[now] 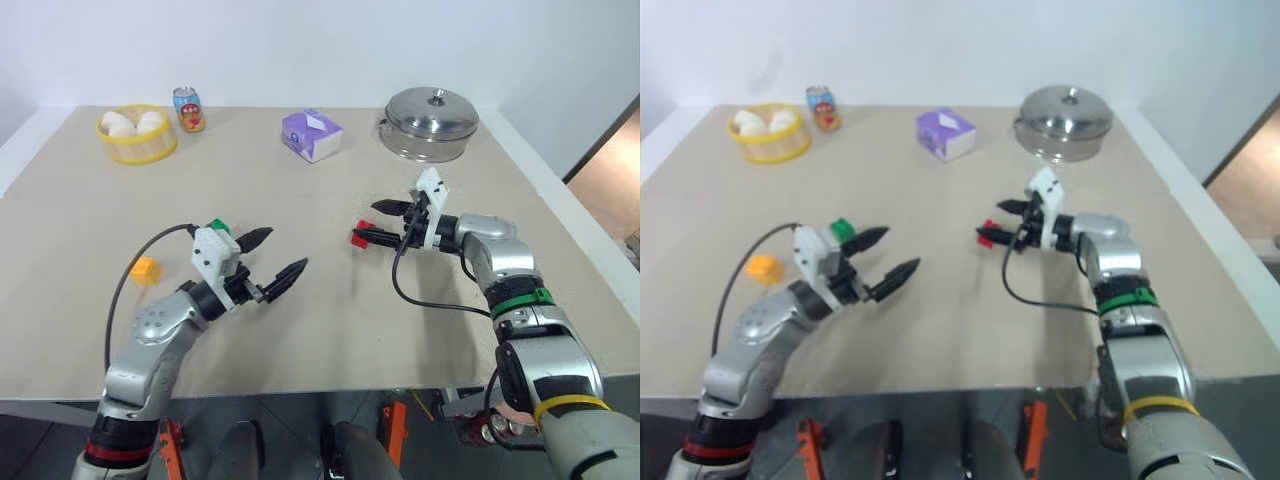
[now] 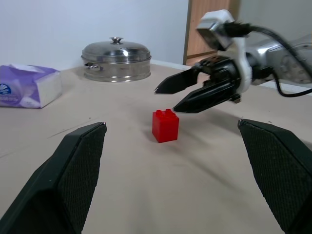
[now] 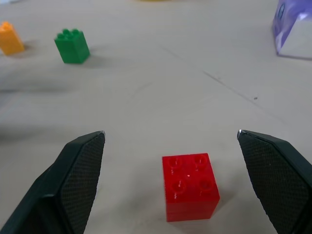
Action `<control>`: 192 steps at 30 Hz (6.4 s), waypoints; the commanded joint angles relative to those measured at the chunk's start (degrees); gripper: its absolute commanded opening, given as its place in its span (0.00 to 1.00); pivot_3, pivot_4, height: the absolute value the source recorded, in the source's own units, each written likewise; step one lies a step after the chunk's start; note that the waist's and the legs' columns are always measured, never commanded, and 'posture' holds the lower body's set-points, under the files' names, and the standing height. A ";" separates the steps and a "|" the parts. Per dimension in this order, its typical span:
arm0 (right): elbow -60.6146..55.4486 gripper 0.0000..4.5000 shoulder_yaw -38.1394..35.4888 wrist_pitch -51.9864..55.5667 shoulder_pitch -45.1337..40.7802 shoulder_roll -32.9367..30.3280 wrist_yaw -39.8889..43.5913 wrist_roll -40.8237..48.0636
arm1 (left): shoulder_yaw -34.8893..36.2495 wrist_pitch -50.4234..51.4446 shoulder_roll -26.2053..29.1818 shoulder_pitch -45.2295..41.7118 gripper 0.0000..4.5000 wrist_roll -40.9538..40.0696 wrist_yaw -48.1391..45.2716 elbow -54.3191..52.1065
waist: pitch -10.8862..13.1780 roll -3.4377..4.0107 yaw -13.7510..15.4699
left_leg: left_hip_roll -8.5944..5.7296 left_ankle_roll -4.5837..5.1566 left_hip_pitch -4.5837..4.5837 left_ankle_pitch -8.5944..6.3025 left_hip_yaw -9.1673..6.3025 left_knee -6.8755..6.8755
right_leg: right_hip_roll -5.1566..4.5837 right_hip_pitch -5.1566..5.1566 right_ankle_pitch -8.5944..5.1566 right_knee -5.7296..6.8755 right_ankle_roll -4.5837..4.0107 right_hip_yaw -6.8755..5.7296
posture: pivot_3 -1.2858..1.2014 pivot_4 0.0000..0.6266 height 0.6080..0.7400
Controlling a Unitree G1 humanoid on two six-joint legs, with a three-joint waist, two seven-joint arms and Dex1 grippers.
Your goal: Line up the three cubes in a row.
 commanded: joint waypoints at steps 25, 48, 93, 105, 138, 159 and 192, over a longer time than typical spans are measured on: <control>12.81 0.27 -4.30 -7.08 -6.22 1.40 9.77 -6.53 | -0.77 -0.61 -1.10 -3.05 1.00 0.38 -0.72 -1.61 | 0.00 0.02 -0.11 | 0.05 0.03 0.31 0.02 0.59 0.00 | 0.07 0.02 0.21 0.01 0.17 0.72 | 0.52 0.24 1.00; -27.30 0.27 8.62 -7.47 14.92 -11.45 27.90 3.36 | 1.37 3.58 17.31 4.31 1.00 -6.39 -18.19 -7.46 | -0.01 0.10 -0.07 | 0.27 -0.04 0.49 -0.03 0.89 -0.09 | 0.13 -0.06 0.00 0.02 -0.30 0.83 | 0.52 0.24 1.00; -37.52 0.99 4.49 13.25 7.86 -1.09 3.23 11.10 | 8.38 4.07 25.05 -21.03 1.00 0.56 -17.27 29.94 | -0.04 0.04 0.17 | 0.38 -0.05 0.14 -0.01 0.98 -0.03 | 0.32 -0.53 0.26 0.12 0.00 0.93 | 0.52 0.24 1.00; -41.09 0.99 2.22 13.36 9.45 2.16 -1.74 9.62 | -1.86 -9.09 21.63 -38.45 1.00 17.28 -23.35 63.90 | -0.04 0.04 0.07 | 0.37 -0.05 -0.25 -0.05 1.10 0.02 | 0.35 -0.88 0.27 0.19 0.11 1.04 | 0.52 0.24 1.00; -61.07 1.00 -1.97 23.44 22.91 -11.04 6.52 17.52 | -5.17 3.09 17.97 -23.94 0.30 11.92 -34.25 23.10 | -0.05 0.02 -0.01 | 0.28 -0.08 -0.10 -0.10 1.08 0.39 | 0.21 -0.87 0.02 0.85 0.13 1.10 | 0.52 0.24 1.00; -70.40 1.00 -6.59 28.59 29.86 -18.45 3.70 21.47 | -18.01 5.54 13.30 -24.41 0.30 18.55 -31.84 19.50 | -0.05 0.01 -0.08 | 0.30 0.01 0.04 -0.03 1.00 0.56 | 0.46 -0.83 0.12 0.87 -0.16 1.35 | 0.52 0.24 1.00; -72.34 1.00 -7.48 29.88 30.50 -19.10 1.52 24.84 | -15.34 8.42 13.60 -24.08 0.99 16.11 -34.71 18.29 | -0.05 0.01 -0.15 | 0.31 0.02 0.01 -0.04 0.97 0.60 | 0.51 -0.84 0.11 0.87 -0.16 1.38 | 0.52 0.24 1.00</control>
